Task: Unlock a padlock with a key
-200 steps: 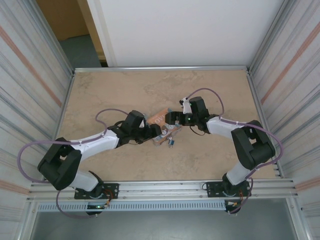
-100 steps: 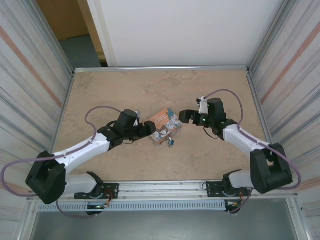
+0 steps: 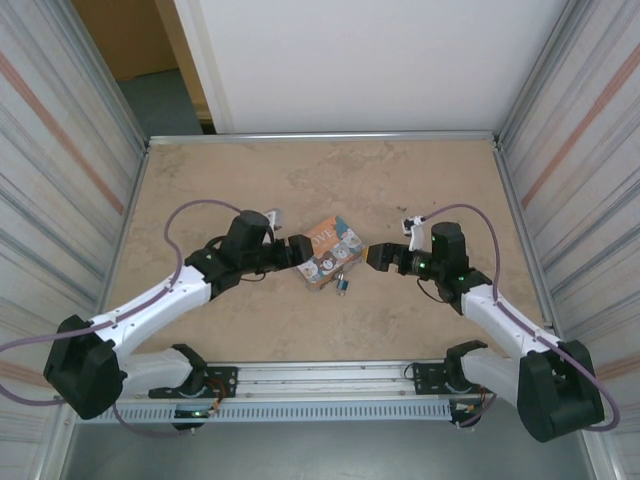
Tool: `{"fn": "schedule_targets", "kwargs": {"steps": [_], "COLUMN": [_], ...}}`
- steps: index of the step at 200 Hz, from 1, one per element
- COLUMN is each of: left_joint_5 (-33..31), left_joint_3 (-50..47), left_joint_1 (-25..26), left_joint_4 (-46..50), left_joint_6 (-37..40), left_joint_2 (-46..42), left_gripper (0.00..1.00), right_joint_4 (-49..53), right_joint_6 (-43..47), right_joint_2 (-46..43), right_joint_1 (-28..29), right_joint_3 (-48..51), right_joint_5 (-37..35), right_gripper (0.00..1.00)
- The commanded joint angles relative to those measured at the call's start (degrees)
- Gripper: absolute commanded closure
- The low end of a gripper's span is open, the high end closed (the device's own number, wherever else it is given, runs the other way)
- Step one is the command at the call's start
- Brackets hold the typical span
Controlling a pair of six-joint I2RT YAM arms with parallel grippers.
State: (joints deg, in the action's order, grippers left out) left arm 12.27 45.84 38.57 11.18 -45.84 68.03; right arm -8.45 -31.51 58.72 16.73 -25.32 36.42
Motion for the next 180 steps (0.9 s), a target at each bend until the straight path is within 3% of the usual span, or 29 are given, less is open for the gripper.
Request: {"fn": "schedule_targets", "kwargs": {"steps": [1,50,180], "left_joint_5": [3.38,6.92,9.79], "left_joint_3": [2.32,5.53,8.57], "left_joint_1": [-0.2,-0.16,-0.11], "left_joint_4": [-2.02,-3.14,-3.62], "left_joint_6": [1.54,1.67,1.37], "left_joint_2": [2.03,7.77,18.69], "left_gripper": [0.28,0.35,0.49], "right_joint_4": [-1.66,-4.31,-16.55], "right_joint_6": [-2.07,-3.03,-1.85], "right_joint_2": [-1.77,-1.72,13.1], "right_joint_1": [-0.15,0.77,9.25], "right_joint_3": [1.56,4.84,4.81], "right_joint_5": [2.67,2.45,0.27], "right_gripper": [0.05,0.17,0.26]}}
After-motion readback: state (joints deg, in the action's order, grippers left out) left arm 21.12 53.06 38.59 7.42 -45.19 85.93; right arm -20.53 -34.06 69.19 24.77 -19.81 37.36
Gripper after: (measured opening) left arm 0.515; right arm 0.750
